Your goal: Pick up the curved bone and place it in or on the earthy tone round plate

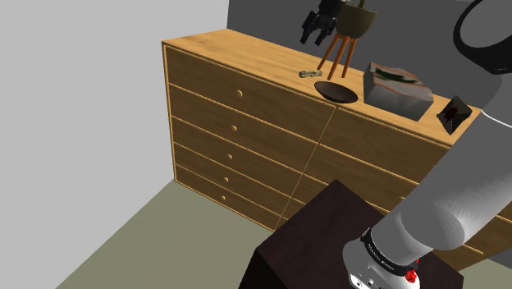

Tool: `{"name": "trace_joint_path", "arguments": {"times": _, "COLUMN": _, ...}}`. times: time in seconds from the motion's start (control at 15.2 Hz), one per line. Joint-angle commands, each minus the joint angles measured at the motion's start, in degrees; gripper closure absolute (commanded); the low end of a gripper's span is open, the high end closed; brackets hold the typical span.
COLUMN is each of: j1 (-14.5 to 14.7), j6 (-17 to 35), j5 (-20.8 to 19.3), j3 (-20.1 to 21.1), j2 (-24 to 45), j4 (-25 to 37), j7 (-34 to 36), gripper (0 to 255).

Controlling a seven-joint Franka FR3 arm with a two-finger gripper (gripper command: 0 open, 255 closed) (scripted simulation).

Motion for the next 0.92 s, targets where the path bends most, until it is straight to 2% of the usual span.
{"name": "trace_joint_path", "arguments": {"times": 0.0, "j1": 0.16, "j6": 1.63, "j5": -0.03, "j3": 0.11, "j2": -0.12, "j4": -1.69, "j7": 0.01, "gripper": 0}}
{"name": "trace_joint_path", "arguments": {"times": 0.59, "j1": 0.23, "j6": 2.78, "j5": 0.02, "j3": 0.17, "j2": -0.01, "j4": -2.74, "j7": -0.05, "gripper": 0}}
{"name": "trace_joint_path", "arguments": {"times": 0.66, "j1": 0.23, "j6": 2.78, "j5": 0.02, "j3": 0.17, "j2": -0.01, "j4": -2.74, "j7": -0.05, "gripper": 255}}
{"name": "trace_joint_path", "arguments": {"times": 0.86, "j1": 0.23, "j6": 2.78, "j5": 0.02, "j3": 0.17, "j2": -0.01, "j4": -2.74, "j7": -0.05, "gripper": 255}}
